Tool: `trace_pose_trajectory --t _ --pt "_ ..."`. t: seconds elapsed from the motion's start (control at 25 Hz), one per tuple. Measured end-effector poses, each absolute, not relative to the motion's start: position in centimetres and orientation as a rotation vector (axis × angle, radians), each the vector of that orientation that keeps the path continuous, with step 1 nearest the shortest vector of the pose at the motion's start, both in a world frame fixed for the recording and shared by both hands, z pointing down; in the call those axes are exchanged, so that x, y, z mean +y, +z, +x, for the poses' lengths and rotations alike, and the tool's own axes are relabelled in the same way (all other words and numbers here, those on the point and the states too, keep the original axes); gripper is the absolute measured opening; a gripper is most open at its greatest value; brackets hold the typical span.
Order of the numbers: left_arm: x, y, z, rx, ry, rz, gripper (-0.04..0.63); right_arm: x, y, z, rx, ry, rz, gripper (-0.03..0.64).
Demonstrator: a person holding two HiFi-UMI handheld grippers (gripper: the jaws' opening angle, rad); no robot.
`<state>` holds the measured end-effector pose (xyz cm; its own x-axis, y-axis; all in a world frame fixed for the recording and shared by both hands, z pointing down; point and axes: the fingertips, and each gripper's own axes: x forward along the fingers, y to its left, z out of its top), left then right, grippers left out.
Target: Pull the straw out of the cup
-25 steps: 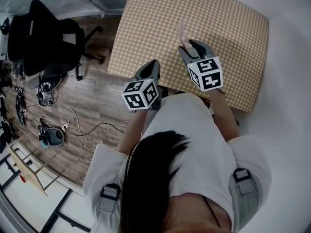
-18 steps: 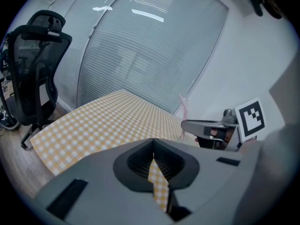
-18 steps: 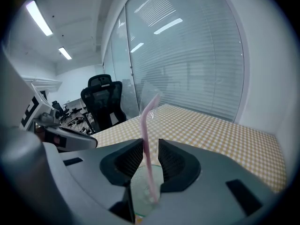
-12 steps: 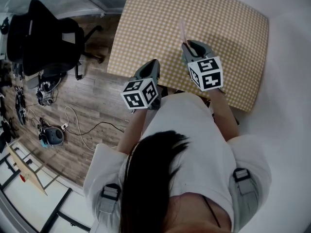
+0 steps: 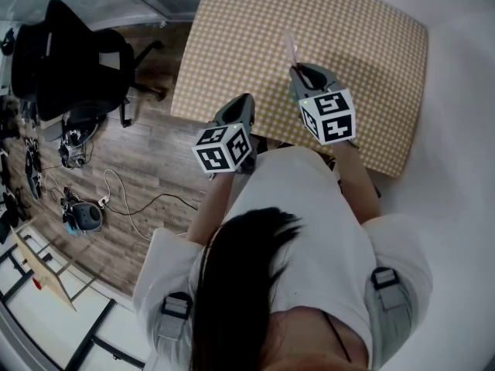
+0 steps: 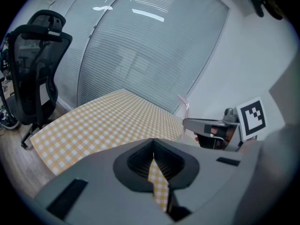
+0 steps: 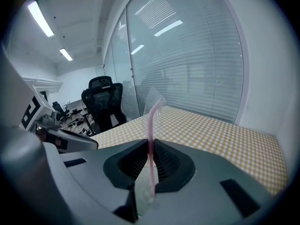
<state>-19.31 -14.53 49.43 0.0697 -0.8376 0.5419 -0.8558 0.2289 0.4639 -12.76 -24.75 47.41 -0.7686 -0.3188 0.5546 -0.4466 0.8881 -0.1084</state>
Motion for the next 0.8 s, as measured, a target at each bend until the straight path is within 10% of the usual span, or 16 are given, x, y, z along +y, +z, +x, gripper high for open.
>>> trace_pose_trajectory --t 0.8 --pt "-14.7 49.1 -19.1 -1.733 0.033 1.606 0.009 -25.2 43.7 -12.6 -2.643 0.337 0.587 0.054"
